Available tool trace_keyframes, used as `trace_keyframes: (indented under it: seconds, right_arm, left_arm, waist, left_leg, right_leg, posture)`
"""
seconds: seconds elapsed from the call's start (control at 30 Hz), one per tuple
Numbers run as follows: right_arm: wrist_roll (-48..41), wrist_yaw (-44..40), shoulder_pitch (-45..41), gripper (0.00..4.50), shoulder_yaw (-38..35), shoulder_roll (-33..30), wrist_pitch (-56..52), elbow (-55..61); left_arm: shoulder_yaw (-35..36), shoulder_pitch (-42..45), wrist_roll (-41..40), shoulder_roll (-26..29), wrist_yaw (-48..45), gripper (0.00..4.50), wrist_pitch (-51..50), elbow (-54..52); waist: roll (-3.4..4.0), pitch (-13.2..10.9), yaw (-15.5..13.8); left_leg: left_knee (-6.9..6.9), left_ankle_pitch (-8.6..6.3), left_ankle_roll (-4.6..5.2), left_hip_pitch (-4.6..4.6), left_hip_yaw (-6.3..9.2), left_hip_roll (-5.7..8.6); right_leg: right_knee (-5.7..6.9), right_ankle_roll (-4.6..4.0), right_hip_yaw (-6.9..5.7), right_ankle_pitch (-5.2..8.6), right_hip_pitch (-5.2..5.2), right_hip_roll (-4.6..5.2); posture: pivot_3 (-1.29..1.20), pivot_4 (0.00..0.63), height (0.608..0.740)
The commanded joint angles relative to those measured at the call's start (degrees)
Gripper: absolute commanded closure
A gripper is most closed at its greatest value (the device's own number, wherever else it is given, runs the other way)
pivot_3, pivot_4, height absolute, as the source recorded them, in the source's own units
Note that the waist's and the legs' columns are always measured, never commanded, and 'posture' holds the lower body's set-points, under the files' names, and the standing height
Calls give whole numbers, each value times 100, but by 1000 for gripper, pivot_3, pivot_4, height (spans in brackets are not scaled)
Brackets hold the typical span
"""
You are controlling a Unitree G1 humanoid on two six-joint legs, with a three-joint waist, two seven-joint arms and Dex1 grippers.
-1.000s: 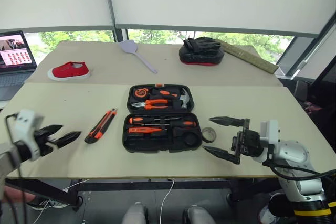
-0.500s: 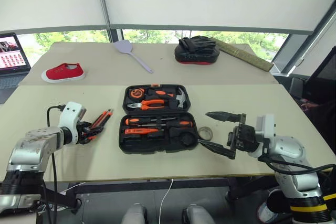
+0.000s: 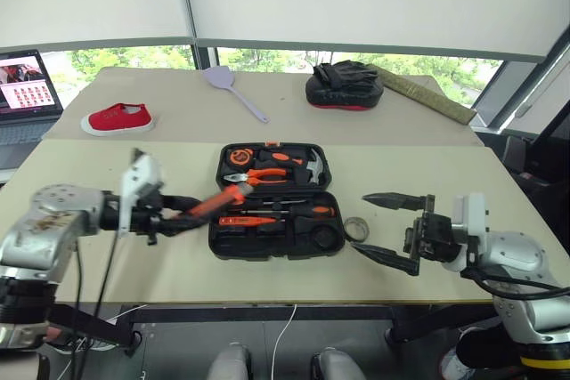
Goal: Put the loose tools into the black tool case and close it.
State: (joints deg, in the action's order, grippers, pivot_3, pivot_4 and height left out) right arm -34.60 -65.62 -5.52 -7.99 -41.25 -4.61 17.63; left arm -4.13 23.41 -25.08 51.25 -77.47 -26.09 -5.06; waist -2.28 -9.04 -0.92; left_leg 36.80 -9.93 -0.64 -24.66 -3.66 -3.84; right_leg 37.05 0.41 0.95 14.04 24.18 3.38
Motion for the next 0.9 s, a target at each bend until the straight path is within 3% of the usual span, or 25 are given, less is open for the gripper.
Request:
trace_keyframes:
  seconds: [0.03,0.37,0.9]
  right_arm:
    - [-74,-44,-75,0,-182,-90,-14,56]
    - [-124,108,436,0,-370,-111,-148,495]
    - [-65,182,534,0,-378,-61,-38,428]
  left_arm:
    - [-568,424,568,-230,138,2794,286,-191]
    - [-1478,1178,1805,-848,433,2794,1067,605]
    - [-1530,1094,2236,-789,242,2794,1726,917]
  waist:
    - [-1,0,21]
    - [0,0,17]
    - [0,0,28]
  left_leg:
    - [5,0,1,0,2,-2]
    - [11,2,3,-3,9,-1]
    - [13,2,5,1,10,-3]
  right_leg:
    - [4,2,0,-1,0,-5]
    - [4,35,6,13,-2,-14]
    - [7,41,6,16,-4,-15]
  posture:
    - [0,150,740]
    - [0,150,740]
    - [0,150,740]
